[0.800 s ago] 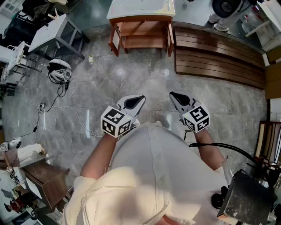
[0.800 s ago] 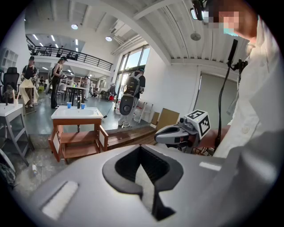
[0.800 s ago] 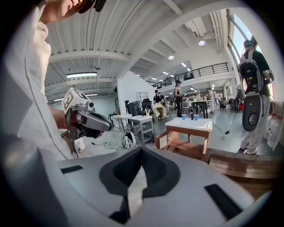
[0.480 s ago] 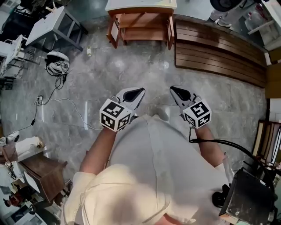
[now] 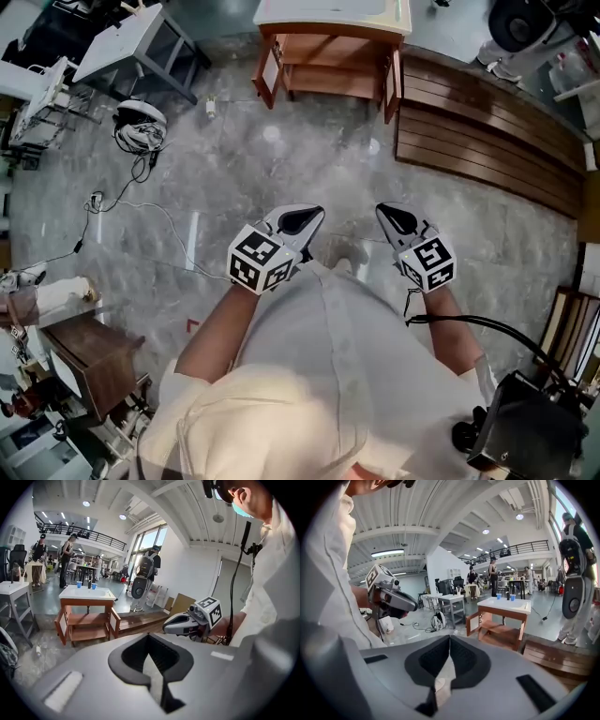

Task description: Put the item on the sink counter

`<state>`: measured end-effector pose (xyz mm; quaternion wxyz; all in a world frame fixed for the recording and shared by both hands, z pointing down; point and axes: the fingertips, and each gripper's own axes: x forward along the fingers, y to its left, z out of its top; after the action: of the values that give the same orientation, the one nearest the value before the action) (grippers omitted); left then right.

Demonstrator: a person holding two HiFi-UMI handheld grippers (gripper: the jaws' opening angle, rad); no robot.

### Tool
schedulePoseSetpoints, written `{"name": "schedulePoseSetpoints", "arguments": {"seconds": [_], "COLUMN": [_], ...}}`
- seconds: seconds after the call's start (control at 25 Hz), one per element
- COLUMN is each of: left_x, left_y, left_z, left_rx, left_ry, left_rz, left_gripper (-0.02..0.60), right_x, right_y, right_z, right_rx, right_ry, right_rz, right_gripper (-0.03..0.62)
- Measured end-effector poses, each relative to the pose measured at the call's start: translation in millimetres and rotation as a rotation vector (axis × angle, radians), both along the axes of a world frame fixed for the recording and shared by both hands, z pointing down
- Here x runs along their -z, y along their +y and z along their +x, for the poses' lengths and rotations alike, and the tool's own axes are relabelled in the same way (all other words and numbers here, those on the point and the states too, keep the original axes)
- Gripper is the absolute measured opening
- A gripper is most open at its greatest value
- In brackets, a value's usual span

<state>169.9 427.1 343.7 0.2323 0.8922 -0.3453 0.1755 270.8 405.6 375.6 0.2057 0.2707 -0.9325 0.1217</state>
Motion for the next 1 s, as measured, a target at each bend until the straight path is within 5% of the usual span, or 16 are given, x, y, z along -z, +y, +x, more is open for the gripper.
{"name": "schedulePoseSetpoints", "arguments": {"seconds": [0.28, 0.64, 0.72, 1.0], "left_x": [-13.4, 1.5, 2.1, -1.2], "left_y": [-60.2, -192.6, -216.5, -273.0], "left_z": [-54.4, -134.5, -156.7, -212.1], "left_rx": [-0.045, -0.119, -0.128, -0.070], "left_ry": [0.014, 0.063, 0.059, 0.067], "left_rz": [0.026, 0.039, 0.042, 0.033], "left_gripper": [0.006, 0.005, 0.006, 0.006], "right_x": [-13.7, -0.4, -0.1, -0.9], "right_y": [-67.6, -215.3, -247.9, -332.8], "right_z": [-53.5, -141.9, -164.7, -238.6], "right_rx": [-0.036, -0.101, -0.122, -0.061], "right_ry": [-0.001, 0.088, 0.086, 0.089], "right_rz": [-0.004, 0.030, 0.043, 0.062], "right_gripper": [0.006, 0.013, 0.104, 0.110]}}
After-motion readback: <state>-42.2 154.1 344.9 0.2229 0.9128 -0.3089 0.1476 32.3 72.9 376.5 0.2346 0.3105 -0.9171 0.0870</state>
